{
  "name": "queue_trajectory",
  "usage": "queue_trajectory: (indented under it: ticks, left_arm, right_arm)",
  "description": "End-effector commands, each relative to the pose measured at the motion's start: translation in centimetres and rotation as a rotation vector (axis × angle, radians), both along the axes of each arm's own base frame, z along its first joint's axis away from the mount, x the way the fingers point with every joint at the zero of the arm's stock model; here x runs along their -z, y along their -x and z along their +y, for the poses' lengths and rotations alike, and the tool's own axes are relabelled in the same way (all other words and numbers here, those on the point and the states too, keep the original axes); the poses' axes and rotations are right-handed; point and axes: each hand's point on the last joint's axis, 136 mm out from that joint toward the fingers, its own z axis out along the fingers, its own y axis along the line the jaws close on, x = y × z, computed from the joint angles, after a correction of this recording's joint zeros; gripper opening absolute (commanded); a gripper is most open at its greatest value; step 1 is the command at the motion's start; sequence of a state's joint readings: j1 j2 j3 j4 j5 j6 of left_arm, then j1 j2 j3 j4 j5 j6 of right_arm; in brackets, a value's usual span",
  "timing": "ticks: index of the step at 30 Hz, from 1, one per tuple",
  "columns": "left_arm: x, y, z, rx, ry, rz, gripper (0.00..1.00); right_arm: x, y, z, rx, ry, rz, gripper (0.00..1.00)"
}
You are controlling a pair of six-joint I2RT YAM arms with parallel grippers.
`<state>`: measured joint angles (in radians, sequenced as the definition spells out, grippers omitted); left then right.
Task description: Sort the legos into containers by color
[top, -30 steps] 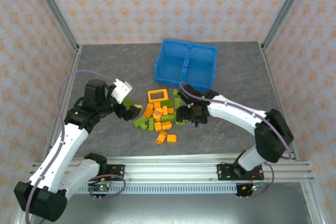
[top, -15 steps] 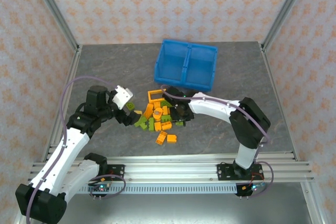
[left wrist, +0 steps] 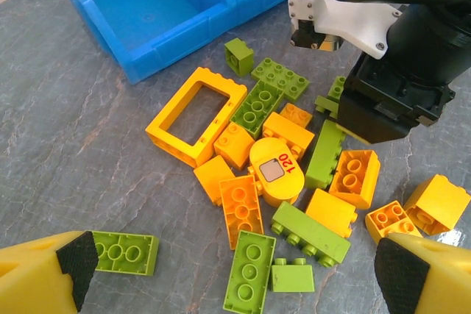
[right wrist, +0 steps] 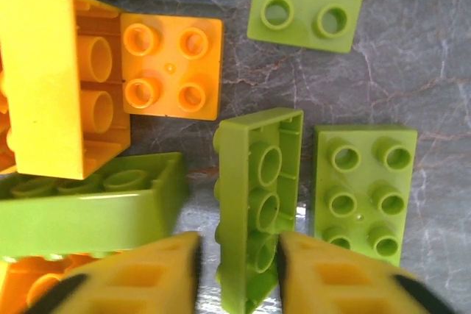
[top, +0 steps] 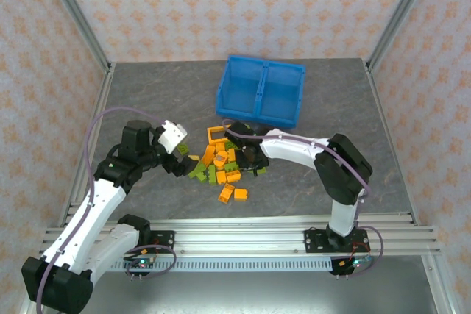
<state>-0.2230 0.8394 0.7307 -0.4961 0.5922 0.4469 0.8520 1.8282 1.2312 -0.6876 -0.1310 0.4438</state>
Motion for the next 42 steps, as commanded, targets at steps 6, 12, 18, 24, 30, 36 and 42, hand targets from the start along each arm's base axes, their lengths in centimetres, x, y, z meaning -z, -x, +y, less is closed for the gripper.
queue_trajectory:
  ticks: [6,12,18,24,30,36,42]
  left_arm:
    - [-0.3,-0.3,0.0,0.001,-0.011,-0.040,1.00]
    - [-0.3,-0.4,0.0,0.000,-0.012,-0.040,1.00]
    - [-0.2,-0.4,0.1,-0.004,-0.016,-0.039,1.00]
    - [-0.2,-0.5,0.1,-0.007,-0.018,-0.041,1.00]
    - [-0.3,-0.4,0.0,-0.002,-0.016,-0.043,1.00]
    - [-0.3,-0.5,-0.1,0.001,-0.014,-0.042,1.00]
    - [-0.1,-0.4,-0.1,0.000,-0.018,-0.036,1.00]
  right_arm:
    - [0.9,-0.3,-0.3,-0.005,0.049,0.004,0.42]
    - [1.8,-0.7,-0.2,-0.001,0.073,0.003,0.41]
    - [3.0,-0.1,0.0,0.002,0.061,0.043,0.52]
    - [3.8,0.5,0.1,0.012,0.042,0.067,0.45]
    - [3.8,1.6,-0.8,0.019,0.043,0.078,0.42]
    - [1.5,1.2,-1.2,0.007,0.000,-0.010,0.43]
    - [-0.9,0.2,-0.2,0.018,-0.072,-0.080,0.46]
